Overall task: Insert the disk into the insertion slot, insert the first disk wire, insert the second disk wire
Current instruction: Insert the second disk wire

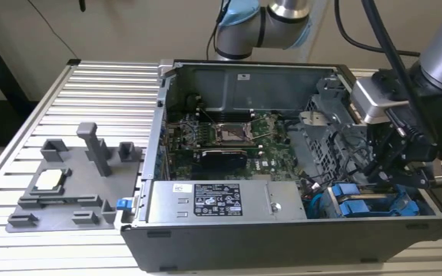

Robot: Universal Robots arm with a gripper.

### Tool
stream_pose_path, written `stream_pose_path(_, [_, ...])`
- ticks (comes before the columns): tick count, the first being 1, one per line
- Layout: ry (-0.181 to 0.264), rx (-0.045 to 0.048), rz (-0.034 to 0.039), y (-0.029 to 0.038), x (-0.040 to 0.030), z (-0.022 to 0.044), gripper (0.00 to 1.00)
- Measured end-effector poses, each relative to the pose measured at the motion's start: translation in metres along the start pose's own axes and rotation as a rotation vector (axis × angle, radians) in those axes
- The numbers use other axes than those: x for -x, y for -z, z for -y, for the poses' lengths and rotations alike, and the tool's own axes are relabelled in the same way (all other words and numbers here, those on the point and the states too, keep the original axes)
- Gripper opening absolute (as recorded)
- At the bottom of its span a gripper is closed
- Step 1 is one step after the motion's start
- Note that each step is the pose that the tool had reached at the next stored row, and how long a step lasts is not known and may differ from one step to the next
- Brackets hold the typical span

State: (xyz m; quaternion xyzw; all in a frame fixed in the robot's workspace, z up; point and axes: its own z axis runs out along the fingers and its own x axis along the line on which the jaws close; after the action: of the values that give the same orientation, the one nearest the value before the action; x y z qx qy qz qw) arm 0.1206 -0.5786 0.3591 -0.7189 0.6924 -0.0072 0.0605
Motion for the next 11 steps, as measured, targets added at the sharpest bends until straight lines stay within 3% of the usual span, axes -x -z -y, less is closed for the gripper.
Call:
stream_pose_path(2, [-0.006, -0.0008, 0.0094, -0.002, -0.0001, 0.0002, 0.16])
stream_pose_path(3, [-0.007, -0.0005, 0.0104, -0.003, -0.0001, 0.001, 0.16])
stream_pose_path(11, [-0.008, 0.0034, 0.0102, -0.01, -0.0009, 0.0058, 0.16])
